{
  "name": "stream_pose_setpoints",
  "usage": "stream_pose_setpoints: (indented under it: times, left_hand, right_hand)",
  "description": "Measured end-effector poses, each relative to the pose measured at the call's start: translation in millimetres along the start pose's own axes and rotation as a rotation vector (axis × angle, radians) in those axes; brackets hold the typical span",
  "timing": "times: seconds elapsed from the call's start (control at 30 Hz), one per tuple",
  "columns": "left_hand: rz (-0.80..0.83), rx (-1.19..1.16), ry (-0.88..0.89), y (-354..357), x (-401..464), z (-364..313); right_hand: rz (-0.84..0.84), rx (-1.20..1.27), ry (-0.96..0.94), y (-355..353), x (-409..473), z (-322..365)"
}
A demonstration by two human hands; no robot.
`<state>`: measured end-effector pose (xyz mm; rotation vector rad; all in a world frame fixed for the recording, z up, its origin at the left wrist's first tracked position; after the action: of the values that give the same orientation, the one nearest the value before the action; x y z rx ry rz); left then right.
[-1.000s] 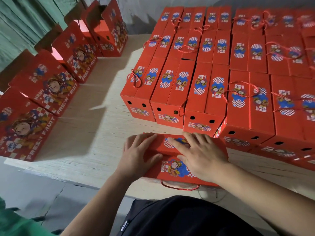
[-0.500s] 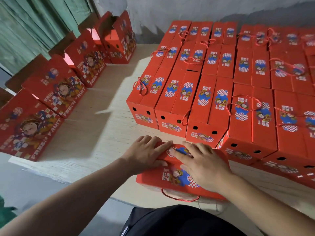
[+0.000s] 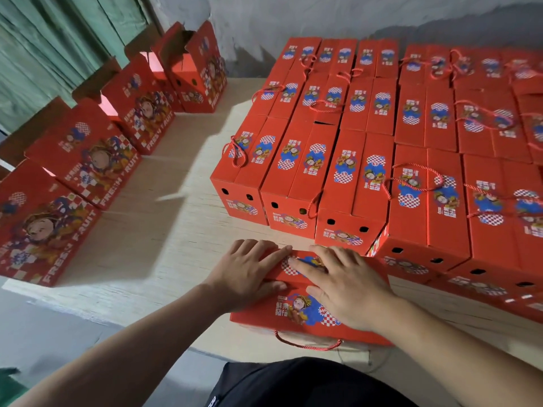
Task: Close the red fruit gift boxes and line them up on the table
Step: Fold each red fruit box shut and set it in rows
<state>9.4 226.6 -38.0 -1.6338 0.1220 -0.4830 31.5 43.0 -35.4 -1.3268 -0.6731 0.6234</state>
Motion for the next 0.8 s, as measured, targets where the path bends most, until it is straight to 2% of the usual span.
stream_pose_setpoints:
  times: [0.17, 0.3, 0.37, 0.43, 0.57, 0.6, 0.67, 0.73, 0.8]
  left_hand:
    - [-0.100, -0.115, -0.051, -9, -4, 1]
    - [-0.338, -0.293, -0.494, -14, -32, 15]
    - [-0.499, -0.330, -0.607, -16, -53, 8]
    - [-0.589, -0.305, -0.573, -16, -67, -6]
    - [-0.661, -0.170, -0.526, -17, -77, -21]
    - [-0.647, -0.142, -0.479, -18, -75, -25]
    - [-0.500, -0.155, -0.353, -13, -66, -36]
    - [-0.346, -0.167, -0.309, -7, -60, -38]
    - [-0.293, -0.167, -0.327, -7, -56, -34]
  right_hand:
    - [0.083, 0.044, 0.018, -6, 0, -7]
    - [0.070, 0.088, 0.154, -16, -13, -44]
    - [0.011, 0.127, 0.221, -22, -22, -57]
    - [-0.167, 0.198, 0.275, -34, -26, -62]
    - [-0.761, 0.256, 0.385, -63, -42, -70]
    - [-0.893, 0.269, 0.439, -66, -51, -71]
    - [-1.067, 0.381, 0.546, -66, -71, -68]
    - [-1.054, 0.452, 0.539, -54, -84, -54]
    - [-0.887, 0.332, 0.439, -36, -89, -35]
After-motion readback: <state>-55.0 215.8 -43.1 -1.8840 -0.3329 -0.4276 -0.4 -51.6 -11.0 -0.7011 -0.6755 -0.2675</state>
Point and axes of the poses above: each hand's wrist, its own x-axis towards the middle knuckle, its own y-axis out of the palm, z = x × y, the point moved 7 cm from there along x, towards the middle knuckle, and after that the axes turned 15 degrees about -z, right-handed, at the moved point
